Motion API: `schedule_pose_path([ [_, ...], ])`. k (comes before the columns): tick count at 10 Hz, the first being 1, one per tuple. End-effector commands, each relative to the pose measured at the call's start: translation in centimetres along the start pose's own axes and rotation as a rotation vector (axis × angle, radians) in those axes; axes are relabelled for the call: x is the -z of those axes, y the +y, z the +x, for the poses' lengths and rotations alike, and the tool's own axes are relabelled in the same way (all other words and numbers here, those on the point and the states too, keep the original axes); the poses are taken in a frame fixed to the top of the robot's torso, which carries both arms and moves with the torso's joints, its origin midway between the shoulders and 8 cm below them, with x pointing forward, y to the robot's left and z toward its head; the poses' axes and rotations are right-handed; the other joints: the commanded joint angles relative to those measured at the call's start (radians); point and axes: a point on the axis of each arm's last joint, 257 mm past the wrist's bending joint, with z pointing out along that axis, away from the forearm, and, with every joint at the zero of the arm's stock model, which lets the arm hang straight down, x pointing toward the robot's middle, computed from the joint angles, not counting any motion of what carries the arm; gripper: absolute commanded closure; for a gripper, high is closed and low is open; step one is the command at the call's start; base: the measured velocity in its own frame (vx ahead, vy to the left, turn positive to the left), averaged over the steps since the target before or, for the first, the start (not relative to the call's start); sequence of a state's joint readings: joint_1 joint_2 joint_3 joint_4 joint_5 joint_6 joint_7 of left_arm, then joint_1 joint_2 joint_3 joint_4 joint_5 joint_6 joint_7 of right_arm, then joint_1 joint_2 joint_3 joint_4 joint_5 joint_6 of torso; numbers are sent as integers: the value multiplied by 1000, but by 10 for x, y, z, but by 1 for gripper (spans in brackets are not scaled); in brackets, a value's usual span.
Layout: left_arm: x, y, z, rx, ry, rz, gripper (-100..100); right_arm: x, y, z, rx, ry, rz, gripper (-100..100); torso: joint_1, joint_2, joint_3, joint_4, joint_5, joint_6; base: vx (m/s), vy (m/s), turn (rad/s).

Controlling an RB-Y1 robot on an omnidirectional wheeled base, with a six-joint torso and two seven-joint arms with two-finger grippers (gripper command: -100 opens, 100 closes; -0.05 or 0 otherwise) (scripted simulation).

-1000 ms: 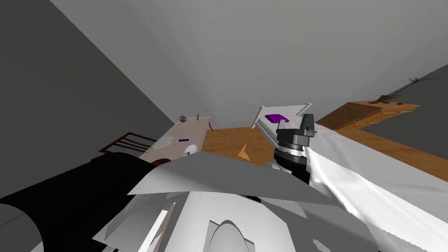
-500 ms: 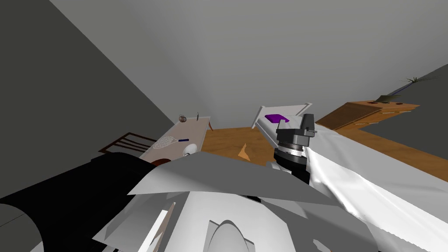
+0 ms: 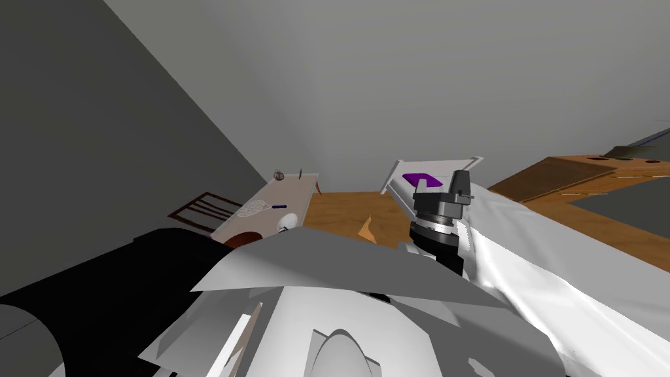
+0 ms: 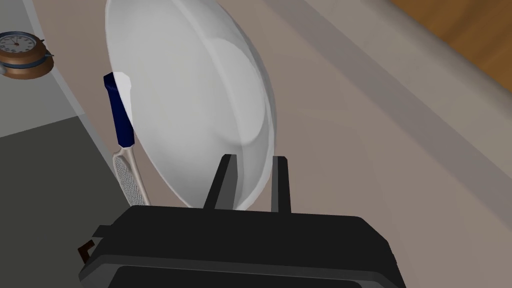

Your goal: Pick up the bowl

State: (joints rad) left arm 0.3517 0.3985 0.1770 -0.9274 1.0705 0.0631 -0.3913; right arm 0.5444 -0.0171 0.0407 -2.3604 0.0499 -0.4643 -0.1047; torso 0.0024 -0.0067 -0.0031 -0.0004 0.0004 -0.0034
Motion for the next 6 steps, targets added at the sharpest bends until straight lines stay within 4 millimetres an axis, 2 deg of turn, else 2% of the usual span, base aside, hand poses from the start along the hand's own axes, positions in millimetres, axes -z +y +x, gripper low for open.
schedule_pose_path([
  [1,-8,-3,37,-23,60,-10,100,0,0,0,0,0,0,0,0,0,0,0,0,0,17,27,364],
  [2,-8,-3,36,-37,57,-11,100,0,0,0,0,0,0,0,0,0,0,0,0,-1,14,13,174],
  [3,-8,-3,36,-41,57,-11,100,0,0,0,0,0,0,0,0,0,0,1,0,1,5,3,-13],
  [4,-13,-6,67,-70,106,-19,100,0,0,0,0,0,0,0,1,0,0,1,0,2,10,20,351],
  [5,-13,-6,67,-47,105,-20,100,0,0,0,0,0,0,0,2,-2,0,1,1,1,17,13,206],
  [6,-13,-6,66,-80,102,-19,100,0,0,0,0,0,0,0,2,-1,0,1,1,1,9,5,-10],
])
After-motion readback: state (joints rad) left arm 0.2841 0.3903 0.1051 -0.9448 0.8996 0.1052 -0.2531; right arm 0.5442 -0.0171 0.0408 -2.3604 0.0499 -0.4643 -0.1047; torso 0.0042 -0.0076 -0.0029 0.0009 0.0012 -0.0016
